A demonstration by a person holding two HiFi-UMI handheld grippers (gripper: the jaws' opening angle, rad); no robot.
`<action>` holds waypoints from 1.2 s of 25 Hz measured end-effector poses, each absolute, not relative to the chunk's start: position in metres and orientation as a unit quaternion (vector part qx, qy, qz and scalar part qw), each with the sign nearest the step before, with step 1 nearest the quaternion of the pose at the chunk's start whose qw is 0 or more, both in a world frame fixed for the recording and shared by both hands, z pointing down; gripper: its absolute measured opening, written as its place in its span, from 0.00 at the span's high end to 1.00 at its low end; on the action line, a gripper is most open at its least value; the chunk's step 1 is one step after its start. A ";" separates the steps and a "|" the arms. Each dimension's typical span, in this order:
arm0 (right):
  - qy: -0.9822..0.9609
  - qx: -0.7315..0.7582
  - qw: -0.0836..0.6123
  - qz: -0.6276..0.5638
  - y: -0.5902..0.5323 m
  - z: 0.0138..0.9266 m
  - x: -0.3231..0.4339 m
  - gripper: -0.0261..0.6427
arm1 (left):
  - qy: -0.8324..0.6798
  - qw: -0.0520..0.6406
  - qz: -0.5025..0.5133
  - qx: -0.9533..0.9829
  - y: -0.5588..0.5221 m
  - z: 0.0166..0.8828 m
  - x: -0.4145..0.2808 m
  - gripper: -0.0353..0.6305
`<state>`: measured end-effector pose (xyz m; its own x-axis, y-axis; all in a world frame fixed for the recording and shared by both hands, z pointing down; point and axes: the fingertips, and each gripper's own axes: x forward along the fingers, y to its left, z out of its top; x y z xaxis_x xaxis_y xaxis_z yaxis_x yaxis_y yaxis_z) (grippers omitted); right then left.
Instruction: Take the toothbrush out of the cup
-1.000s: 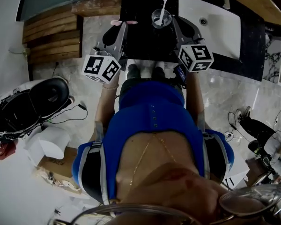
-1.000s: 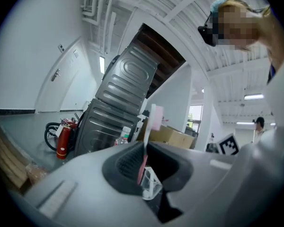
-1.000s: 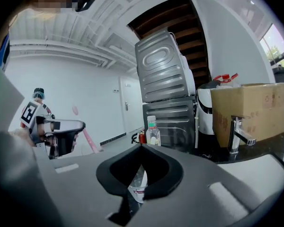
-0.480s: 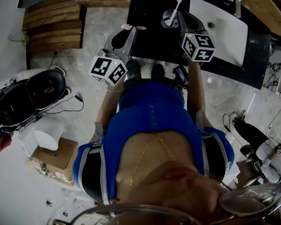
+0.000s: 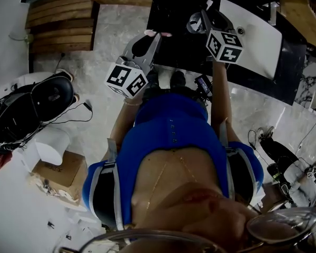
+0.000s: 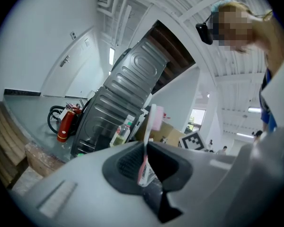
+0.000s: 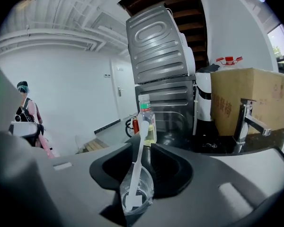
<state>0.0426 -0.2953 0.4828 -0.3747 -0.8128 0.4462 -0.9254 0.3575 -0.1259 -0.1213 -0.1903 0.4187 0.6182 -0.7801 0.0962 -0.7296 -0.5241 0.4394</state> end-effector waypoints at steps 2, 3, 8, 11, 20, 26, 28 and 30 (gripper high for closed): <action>-0.806 0.542 0.164 0.173 -0.299 0.485 0.042 0.80 | -0.433 0.226 -0.057 0.871 -0.190 0.419 -0.121 0.91; -0.804 0.545 0.168 0.168 -0.300 0.485 0.043 0.83 | -0.433 0.227 -0.057 0.871 -0.189 0.420 -0.121 0.91; -0.802 0.547 0.171 0.167 -0.299 0.485 0.042 0.90 | -0.432 0.230 -0.055 0.871 -0.187 0.420 -0.122 0.91; -0.805 0.548 0.155 0.167 -0.297 0.480 0.043 0.92 | -0.428 0.228 -0.053 0.873 -0.186 0.419 -0.120 0.91; -0.830 0.527 0.113 0.143 -0.285 0.457 0.039 0.94 | -0.405 0.224 -0.045 0.885 -0.183 0.413 -0.104 0.91; -0.845 0.517 0.063 0.120 -0.276 0.424 0.043 0.94 | -0.389 0.215 -0.040 0.895 -0.181 0.407 -0.094 0.91; -0.847 0.518 0.049 0.111 -0.271 0.409 0.045 0.94 | -0.384 0.215 -0.041 0.897 -0.179 0.405 -0.092 0.91; -0.848 0.519 0.034 0.102 -0.266 0.393 0.048 0.94 | -0.378 0.216 -0.043 0.899 -0.178 0.404 -0.090 0.91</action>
<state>0.0482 -0.2664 0.3932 -0.4590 -0.8732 0.1637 -0.8872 0.4405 -0.1373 -0.0896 -0.1778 0.4039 0.7100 -0.6990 0.0857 -0.6615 -0.6201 0.4218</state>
